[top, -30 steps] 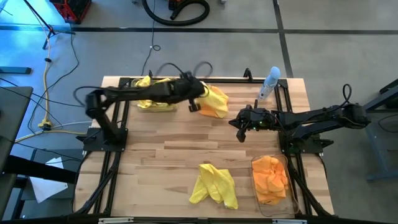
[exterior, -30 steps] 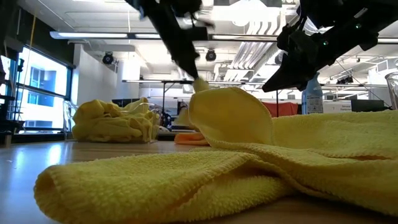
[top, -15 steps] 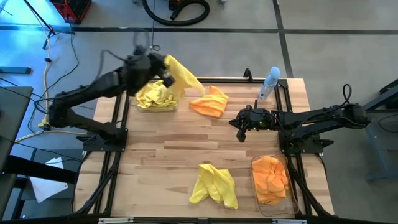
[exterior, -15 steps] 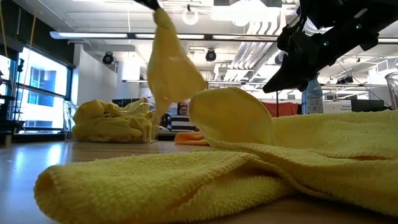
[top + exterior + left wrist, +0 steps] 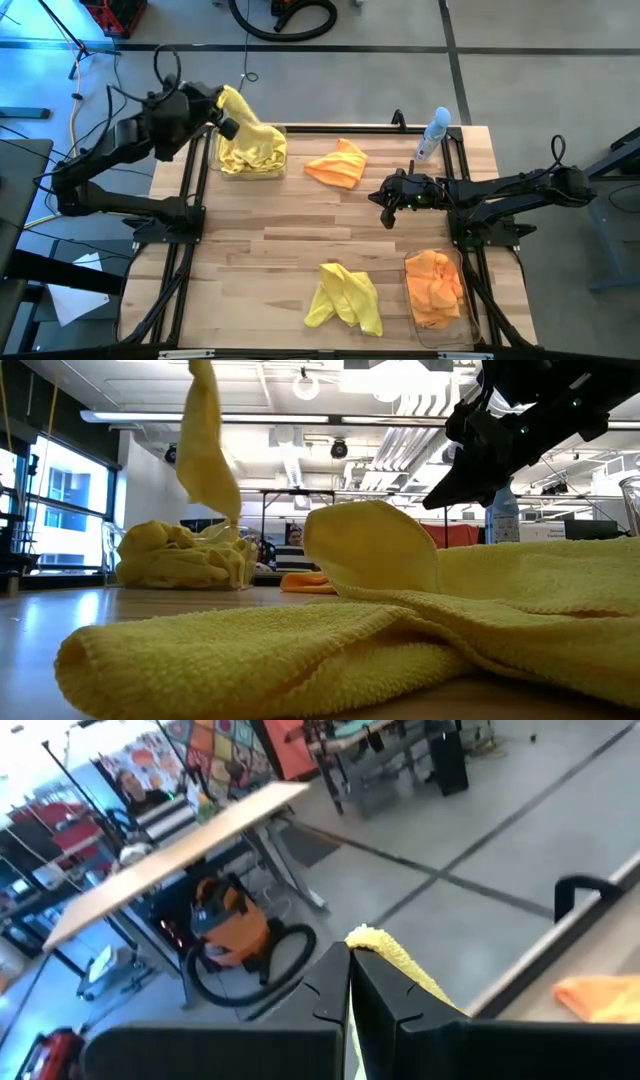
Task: Sort microfiber towel by color & place in baskets
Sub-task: Put the yellow towel into the top transparent bin
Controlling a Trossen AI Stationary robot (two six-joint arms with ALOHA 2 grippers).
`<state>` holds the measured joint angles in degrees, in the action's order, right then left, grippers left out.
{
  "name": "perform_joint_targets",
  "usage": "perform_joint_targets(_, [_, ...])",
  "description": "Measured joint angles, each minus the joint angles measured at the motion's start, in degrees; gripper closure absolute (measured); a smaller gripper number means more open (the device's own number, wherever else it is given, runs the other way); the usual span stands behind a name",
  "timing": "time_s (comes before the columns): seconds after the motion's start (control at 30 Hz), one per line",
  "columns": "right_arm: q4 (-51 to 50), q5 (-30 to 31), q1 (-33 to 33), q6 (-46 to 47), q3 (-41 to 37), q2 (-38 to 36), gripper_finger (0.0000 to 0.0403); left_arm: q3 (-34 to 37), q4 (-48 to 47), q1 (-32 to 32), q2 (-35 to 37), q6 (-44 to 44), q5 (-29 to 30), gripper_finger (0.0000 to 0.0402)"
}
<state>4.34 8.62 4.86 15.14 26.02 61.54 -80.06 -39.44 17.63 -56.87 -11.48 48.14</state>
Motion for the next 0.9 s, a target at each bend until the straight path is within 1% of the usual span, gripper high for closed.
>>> perform_joint_targets(0.13, [0.0,0.0,0.0,0.0,0.0,0.0,0.0384,1.9,-5.2,0.2,0.3,2.9,0.3,0.0401])
perform_joint_targets(0.3, [0.0,0.0,0.0,0.0,0.0,0.0,0.0384,7.1,-6.7,1.8,-1.2,5.4,-1.4,0.0401])
perform_joint_targets(0.43, [0.0,0.0,0.0,0.8,0.0,0.0,0.0384,12.5,-5.5,4.1,-4.5,6.0,-1.7,0.0401])
perform_joint_targets(0.6, [0.0,0.1,0.0,1.3,0.0,0.0,0.0384,19.2,0.0,8.6,-10.0,7.3,-2.2,0.0401])
perform_joint_targets(0.7, [0.0,0.1,0.0,1.3,0.0,0.0,0.0384,22.0,2.7,11.5,-13.5,9.8,-2.8,0.0401])
perform_joint_targets(0.77, [0.0,0.1,0.0,1.3,0.0,0.0,0.0384,23.5,3.3,13.2,-15.7,10.9,-4.9,0.0401])
perform_joint_targets(0.8, [0.0,0.1,0.0,1.3,0.0,0.0,0.0384,24.0,3.4,13.8,-17.0,11.4,-6.9,0.0401])
perform_joint_targets(0.9, [0.0,0.1,0.0,1.3,0.0,0.0,0.0384,25.4,3.3,15.2,-20.3,12.3,-15.7,0.0401])
